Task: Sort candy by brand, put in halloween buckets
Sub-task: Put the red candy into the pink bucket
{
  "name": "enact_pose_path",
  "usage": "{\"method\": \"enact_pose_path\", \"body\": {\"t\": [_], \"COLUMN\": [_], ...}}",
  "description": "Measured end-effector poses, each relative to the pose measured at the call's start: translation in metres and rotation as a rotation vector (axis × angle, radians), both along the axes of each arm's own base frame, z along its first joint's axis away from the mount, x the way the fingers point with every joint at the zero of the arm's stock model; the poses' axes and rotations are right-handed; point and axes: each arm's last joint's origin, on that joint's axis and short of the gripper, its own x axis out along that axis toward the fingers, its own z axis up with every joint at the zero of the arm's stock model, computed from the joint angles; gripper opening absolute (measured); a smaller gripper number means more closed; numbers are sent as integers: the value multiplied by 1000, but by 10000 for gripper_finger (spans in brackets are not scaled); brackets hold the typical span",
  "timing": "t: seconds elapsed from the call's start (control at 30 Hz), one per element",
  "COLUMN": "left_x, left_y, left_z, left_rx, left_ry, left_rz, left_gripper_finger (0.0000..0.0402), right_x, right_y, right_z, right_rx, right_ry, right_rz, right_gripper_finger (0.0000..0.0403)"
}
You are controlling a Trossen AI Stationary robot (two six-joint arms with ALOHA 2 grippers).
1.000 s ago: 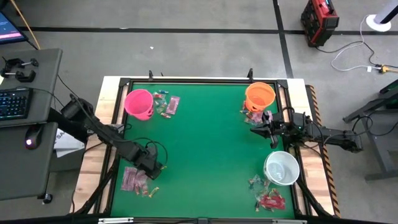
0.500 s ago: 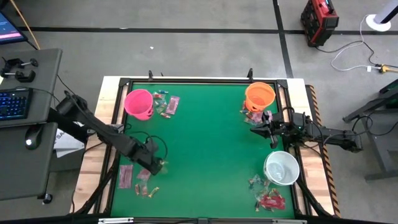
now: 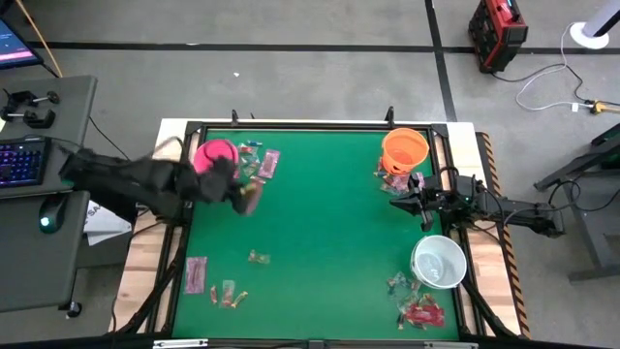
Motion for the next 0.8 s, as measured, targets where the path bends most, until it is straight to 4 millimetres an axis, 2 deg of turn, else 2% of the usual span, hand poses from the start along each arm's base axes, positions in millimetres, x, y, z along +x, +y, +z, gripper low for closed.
{"method": "enact_pose_path", "body": {"t": [0.13, 0.2, 0.37, 0.57, 0.8], "left_x": [-14, -23, -38, -35, -36], "left_y": [28, 39, 58, 71, 79], "left_z": [22, 23, 3, -29, -33], "left_rx": [165, 233, 252, 175, 214], "left_ry": [120, 210, 422, 467, 487], "left_rz": [124, 196, 331, 342, 365], "left_gripper_finger": [0, 0, 0, 8, 60], "right_x": [0, 0, 0, 0, 0], "right_y": [0, 0, 0, 0, 0], "right_z": [0, 0, 0, 0, 0], "right_rx": [0, 0, 0, 0, 0], "right_ry": [0, 0, 0, 0, 0], "right_rz": [0, 1, 0, 0, 1], "right_gripper_finger": [0, 0, 0, 0, 0]}}
